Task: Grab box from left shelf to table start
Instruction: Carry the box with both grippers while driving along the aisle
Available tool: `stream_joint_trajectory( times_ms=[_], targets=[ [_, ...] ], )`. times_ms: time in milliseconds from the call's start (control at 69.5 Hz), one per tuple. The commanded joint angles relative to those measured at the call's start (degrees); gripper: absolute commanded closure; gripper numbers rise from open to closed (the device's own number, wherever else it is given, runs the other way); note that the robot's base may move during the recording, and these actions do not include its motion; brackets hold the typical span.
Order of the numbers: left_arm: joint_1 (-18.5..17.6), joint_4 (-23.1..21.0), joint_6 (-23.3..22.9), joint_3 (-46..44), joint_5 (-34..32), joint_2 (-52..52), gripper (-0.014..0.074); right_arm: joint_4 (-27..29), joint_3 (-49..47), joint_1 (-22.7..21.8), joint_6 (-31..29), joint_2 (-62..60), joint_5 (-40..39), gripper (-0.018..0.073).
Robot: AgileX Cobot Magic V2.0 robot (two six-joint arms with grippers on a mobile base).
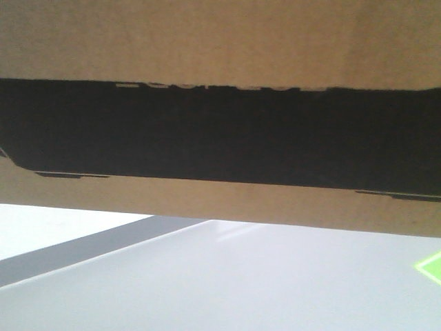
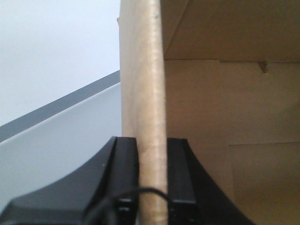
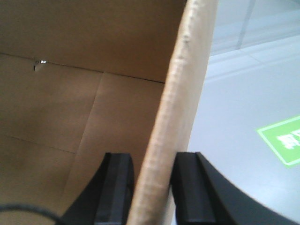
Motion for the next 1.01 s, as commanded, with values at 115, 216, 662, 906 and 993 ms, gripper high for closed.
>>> stream_joint_trajectory(
  times_ms=[115,216,662,906,993],
  targets=[
    [-1.0,-4.8,-0.2,-2.3,-10.4,-0.6,0.0692,2.9,-2.0,0.3,-1.5,0.4,-6.8,0.0502],
    [-1.0,-4.8,-0.2,-2.3,-10.4,-0.6,0.0693,2.9,-2.0,0.3,-1.5,0.4,-6.8,0.0502],
    [-1.0,-4.8,-0.2,-2.3,-10.5,-0.6,0.0692,2.9,-2.0,0.3,-1.5,0.4,-6.7,0.0502],
    [-1.0,-4.8,-0.2,-2.3,-10.5,-0.6,0.0692,2.9,-2.0,0.3,-1.5,0.4,-6.7,0.0502],
    [-1.0,-4.8,-0.2,-2.3,-10.5,-0.6,0.0692,2.9,-2.0,0.3,-1.5,0.4,-6.6,0.0502]
  ],
)
